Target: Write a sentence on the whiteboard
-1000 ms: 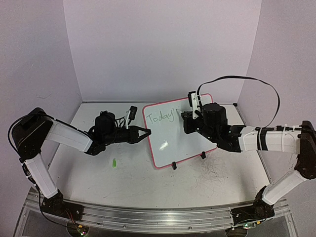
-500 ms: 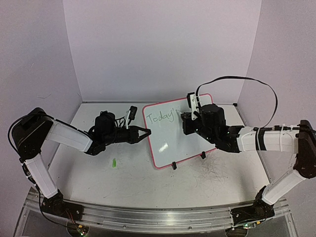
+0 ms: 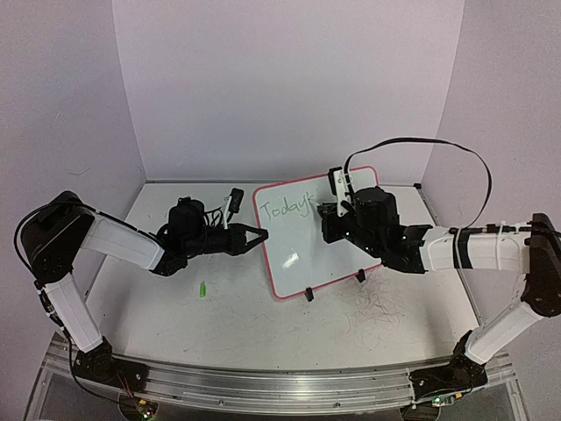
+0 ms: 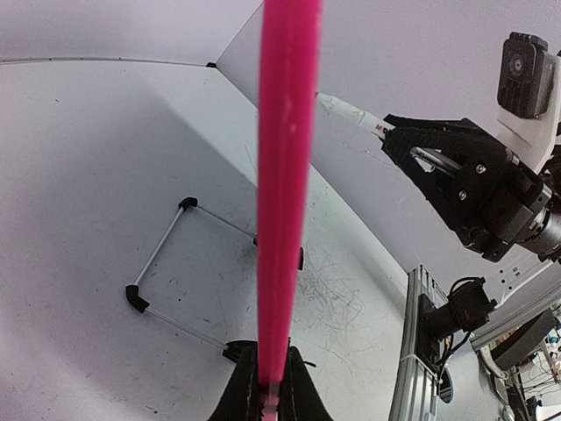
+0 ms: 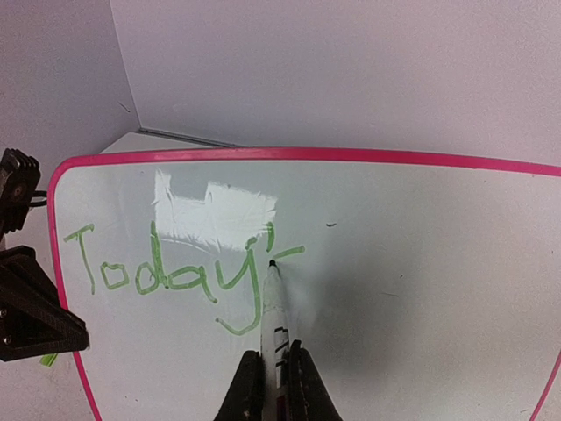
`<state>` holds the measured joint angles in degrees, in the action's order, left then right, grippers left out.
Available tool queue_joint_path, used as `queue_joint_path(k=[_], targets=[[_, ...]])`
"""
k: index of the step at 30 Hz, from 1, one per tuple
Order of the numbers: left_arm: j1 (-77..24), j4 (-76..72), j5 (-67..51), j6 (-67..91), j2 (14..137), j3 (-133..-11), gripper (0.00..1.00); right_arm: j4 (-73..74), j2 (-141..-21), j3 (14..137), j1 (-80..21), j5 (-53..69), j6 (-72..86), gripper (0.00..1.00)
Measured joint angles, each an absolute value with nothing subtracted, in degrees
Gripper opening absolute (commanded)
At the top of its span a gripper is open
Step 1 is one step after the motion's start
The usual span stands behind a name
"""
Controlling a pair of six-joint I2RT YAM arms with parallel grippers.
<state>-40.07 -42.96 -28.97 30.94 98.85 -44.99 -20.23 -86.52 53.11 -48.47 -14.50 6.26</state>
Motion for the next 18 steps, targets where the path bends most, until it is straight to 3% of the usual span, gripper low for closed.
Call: queue_joint_path(k=[18], targets=[[-40.07,-42.92,-28.88,30.98,98.85,-44.99,0.00,-19.80,-86.52,52.36,-48.84,-18.12,7.40,0.00]])
